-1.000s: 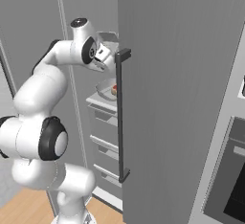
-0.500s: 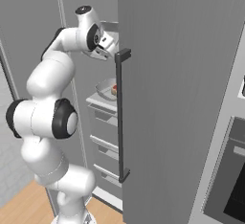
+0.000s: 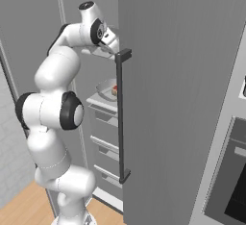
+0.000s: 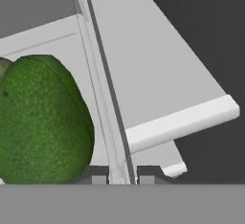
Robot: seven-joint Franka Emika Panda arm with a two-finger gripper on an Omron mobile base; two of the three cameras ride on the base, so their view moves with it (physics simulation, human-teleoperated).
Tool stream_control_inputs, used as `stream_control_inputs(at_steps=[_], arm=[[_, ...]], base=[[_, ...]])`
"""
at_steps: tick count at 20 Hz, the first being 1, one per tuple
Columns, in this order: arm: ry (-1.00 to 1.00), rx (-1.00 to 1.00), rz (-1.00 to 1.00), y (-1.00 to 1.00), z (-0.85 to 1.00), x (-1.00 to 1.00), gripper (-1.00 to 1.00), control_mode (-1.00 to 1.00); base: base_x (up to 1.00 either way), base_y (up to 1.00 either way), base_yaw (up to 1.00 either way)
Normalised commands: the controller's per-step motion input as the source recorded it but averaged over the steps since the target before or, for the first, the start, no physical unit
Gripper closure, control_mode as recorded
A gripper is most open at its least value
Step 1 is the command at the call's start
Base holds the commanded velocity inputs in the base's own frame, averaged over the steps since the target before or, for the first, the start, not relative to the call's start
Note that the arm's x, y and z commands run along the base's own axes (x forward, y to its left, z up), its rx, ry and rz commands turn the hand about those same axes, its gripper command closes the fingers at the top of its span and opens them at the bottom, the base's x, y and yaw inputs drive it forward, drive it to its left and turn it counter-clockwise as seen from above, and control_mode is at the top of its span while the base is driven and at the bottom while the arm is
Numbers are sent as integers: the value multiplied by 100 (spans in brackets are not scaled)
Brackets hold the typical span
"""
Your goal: Take the meat container that has the steak and place it on the second highest rack of the freezer. Then take the vegetable container that has the cucumber and avocado and place it on the highest rack of the freezer.
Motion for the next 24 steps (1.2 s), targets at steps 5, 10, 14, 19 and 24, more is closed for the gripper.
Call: stream_control_inputs(at_steps=[5,10,14,19,24], arm=[[-17,0,-10,-1,-4,35,100,-100],[-19,0,-12,0,0,40,100,-100],[-4,0,-9,-9,0,19,100,-100],[0,0,0,-2,0,0,-100,-100],[0,0,0,0,0,0,-100,-100]], base=[[0,0,0],[0,0,0],[0,0,0],[0,0,0],[0,0,0]])
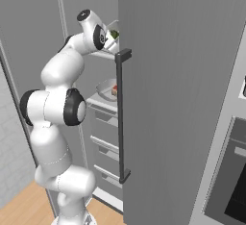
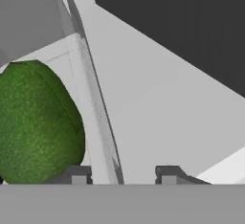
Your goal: Take the meat container that has the steak and place it on the second highest rack of the freezer. Then take the vegetable container that has the cucumber and avocado and place it on the highest rack of the freezer.
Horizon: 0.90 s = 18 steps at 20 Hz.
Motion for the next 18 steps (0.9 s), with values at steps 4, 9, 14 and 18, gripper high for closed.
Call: stream_control_inputs(at_steps=[4,9,14,18], arm=[[0,0,-1,0,0,0,-100,-100],[-8,0,-8,0,7,11,-100,-100],[-18,0,-8,0,2,39,-100,-100],[-12,3,0,0,32,-41,-100,-100]], base=[[0,0,0],[0,0,0],[0,0,0],[0,0,0]])
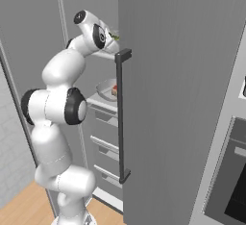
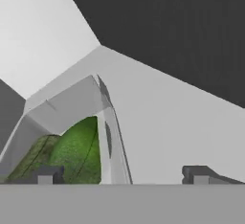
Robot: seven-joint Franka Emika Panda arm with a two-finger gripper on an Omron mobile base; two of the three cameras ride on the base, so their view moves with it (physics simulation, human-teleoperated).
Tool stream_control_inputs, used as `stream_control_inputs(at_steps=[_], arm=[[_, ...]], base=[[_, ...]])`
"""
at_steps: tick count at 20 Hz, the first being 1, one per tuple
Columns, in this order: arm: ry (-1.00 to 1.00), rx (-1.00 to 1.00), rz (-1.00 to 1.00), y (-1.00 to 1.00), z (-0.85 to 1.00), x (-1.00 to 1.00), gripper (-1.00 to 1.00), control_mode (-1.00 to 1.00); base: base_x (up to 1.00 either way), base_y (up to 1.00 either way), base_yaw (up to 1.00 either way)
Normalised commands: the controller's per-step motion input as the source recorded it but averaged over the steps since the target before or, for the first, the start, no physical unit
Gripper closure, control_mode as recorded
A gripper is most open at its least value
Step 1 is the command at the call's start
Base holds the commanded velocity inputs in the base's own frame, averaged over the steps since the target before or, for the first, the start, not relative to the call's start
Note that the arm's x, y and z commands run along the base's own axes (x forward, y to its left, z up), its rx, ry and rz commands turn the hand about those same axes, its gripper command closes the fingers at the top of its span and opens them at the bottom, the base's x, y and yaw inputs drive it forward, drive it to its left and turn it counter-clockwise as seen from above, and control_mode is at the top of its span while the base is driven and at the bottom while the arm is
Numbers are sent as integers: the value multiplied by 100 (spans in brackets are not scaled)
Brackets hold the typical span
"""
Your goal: Take the meat container that has the steak and place it on the second highest rack of the freezer. Then take the vegetable container that has the cucumber and avocado and place it on the highest rack of the freezer.
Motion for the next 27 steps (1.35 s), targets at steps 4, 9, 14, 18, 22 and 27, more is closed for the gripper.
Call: stream_control_inputs(at_steps=[4,9,14,18,22,27], arm=[[-10,3,17,-5,45,-97,-100,-100],[-8,1,17,-18,6,-84,-100,-100],[-6,0,22,-1,31,-99,-100,-100],[-3,-1,29,3,47,-95,-100,-100],[-1,-6,30,0,20,-94,-100,-100],[6,-16,24,2,-13,-68,-100,-100]], base=[[0,0,0],[0,0,0],[0,0,0],[0,0,0],[0,0,0],[0,0,0]])
